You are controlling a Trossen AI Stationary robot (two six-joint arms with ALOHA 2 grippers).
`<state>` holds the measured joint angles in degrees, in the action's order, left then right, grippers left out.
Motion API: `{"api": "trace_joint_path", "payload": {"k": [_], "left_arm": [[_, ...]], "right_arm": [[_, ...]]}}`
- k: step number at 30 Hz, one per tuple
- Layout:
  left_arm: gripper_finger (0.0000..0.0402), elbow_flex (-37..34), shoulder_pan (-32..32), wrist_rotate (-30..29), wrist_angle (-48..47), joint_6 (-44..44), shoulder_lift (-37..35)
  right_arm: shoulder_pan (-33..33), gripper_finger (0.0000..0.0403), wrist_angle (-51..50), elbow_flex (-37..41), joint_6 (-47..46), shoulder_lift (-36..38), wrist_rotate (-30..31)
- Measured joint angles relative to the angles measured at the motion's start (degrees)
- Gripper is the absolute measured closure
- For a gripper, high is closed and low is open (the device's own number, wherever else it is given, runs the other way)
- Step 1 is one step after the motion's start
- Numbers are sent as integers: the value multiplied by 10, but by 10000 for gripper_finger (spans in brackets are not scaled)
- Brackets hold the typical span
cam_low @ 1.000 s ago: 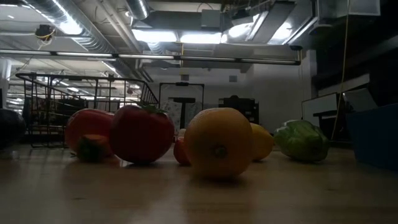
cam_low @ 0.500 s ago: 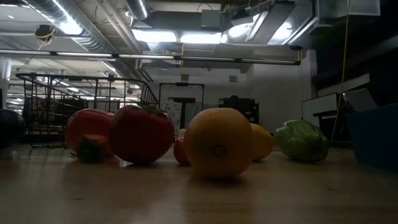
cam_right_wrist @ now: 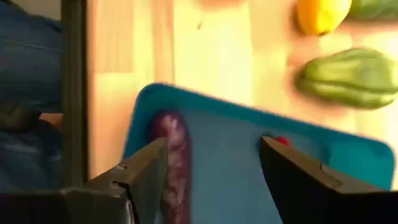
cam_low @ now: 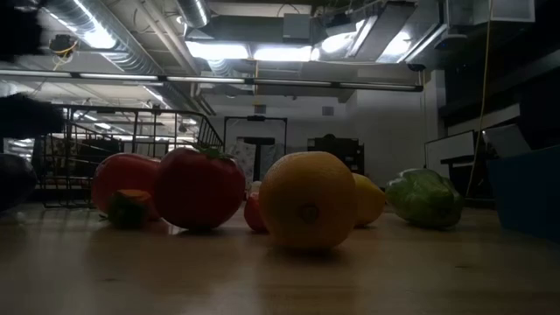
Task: Sort produce into baskets
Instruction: Put the violet eggplant into the blue bin
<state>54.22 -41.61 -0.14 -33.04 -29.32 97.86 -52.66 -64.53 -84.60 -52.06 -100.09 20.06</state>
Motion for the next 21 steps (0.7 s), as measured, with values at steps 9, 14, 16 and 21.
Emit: {"api": "trace_joint_path", "payload": {"k": [9,14,16,21], "left_arm": [[294,67,73,3,3,116,-1],[297,102,121,-34,6,182,-2],[293,110,140,-58,11,210,-2],[287,115,185,-78,59,235,-3]], "right_arm": [[63,150,1,0,99,0,5],[94,150,2,0,194,0,5],[107,150,2,0,232,0,4],[135,150,2,0,299,0,5]]}}
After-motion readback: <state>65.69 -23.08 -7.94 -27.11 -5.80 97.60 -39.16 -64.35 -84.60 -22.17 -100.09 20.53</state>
